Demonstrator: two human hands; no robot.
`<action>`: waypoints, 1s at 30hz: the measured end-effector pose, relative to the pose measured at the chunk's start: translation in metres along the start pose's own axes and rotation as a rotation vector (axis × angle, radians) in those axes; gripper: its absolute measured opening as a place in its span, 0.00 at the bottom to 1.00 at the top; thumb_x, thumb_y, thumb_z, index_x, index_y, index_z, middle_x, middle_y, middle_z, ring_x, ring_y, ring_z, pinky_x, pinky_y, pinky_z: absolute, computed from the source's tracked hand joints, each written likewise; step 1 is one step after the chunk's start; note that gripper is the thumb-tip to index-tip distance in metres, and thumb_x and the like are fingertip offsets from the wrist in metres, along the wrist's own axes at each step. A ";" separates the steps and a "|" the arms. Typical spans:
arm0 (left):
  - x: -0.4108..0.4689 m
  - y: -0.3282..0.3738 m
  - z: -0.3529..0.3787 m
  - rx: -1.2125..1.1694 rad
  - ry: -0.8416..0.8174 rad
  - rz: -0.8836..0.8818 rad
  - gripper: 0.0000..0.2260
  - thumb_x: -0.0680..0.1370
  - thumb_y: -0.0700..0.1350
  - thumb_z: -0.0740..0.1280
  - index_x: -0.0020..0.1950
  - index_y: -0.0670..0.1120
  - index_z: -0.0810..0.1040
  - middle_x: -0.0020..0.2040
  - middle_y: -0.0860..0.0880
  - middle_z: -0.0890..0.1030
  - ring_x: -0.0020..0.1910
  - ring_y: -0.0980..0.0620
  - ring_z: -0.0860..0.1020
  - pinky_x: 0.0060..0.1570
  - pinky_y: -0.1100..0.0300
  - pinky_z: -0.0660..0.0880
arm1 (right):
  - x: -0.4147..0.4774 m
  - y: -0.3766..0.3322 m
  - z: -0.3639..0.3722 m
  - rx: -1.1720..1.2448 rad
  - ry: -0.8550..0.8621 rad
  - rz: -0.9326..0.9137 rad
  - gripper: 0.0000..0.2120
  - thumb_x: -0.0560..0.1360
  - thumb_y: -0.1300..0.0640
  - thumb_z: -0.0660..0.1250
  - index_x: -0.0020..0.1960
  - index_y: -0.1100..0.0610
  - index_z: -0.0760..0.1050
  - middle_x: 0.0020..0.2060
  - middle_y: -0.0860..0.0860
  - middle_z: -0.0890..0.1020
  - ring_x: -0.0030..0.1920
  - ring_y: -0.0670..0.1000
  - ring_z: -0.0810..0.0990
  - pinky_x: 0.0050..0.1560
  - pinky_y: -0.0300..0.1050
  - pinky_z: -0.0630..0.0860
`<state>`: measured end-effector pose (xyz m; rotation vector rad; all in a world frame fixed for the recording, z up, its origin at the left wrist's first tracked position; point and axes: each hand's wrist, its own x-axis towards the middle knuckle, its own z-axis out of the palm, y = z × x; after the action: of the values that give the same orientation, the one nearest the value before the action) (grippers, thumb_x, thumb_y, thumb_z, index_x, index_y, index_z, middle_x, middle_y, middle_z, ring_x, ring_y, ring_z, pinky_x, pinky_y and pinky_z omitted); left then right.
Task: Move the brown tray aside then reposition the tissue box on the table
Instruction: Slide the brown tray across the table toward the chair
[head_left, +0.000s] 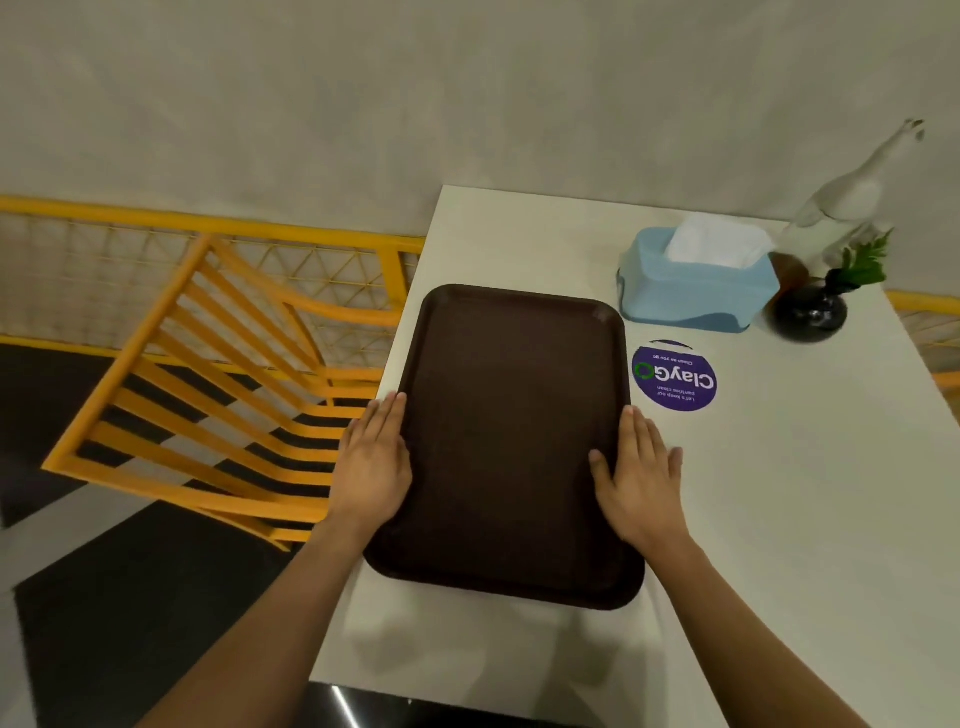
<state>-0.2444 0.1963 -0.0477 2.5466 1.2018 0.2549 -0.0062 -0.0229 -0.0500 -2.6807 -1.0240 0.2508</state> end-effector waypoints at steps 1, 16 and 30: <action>0.000 -0.003 -0.002 -0.029 0.007 -0.009 0.25 0.83 0.44 0.56 0.81 0.46 0.59 0.79 0.47 0.65 0.79 0.48 0.59 0.77 0.49 0.55 | 0.001 -0.003 0.001 -0.003 -0.006 -0.002 0.34 0.83 0.41 0.51 0.82 0.57 0.45 0.81 0.54 0.53 0.80 0.56 0.49 0.75 0.64 0.46; -0.028 -0.021 -0.007 -0.050 -0.035 0.044 0.26 0.84 0.47 0.53 0.82 0.46 0.52 0.82 0.48 0.55 0.81 0.48 0.51 0.78 0.48 0.51 | -0.035 -0.011 0.009 0.041 -0.008 0.043 0.37 0.82 0.38 0.50 0.82 0.57 0.42 0.81 0.54 0.53 0.80 0.54 0.49 0.76 0.61 0.43; -0.045 -0.010 -0.003 -0.120 -0.029 0.035 0.26 0.84 0.42 0.54 0.82 0.43 0.54 0.80 0.45 0.61 0.80 0.48 0.56 0.78 0.50 0.53 | -0.063 -0.002 0.002 0.254 0.154 0.047 0.24 0.84 0.56 0.56 0.80 0.56 0.61 0.75 0.53 0.70 0.73 0.55 0.69 0.73 0.48 0.64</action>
<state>-0.2808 0.1674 -0.0497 2.4613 1.0980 0.2880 -0.0542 -0.0630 -0.0467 -2.4541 -0.8242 0.1674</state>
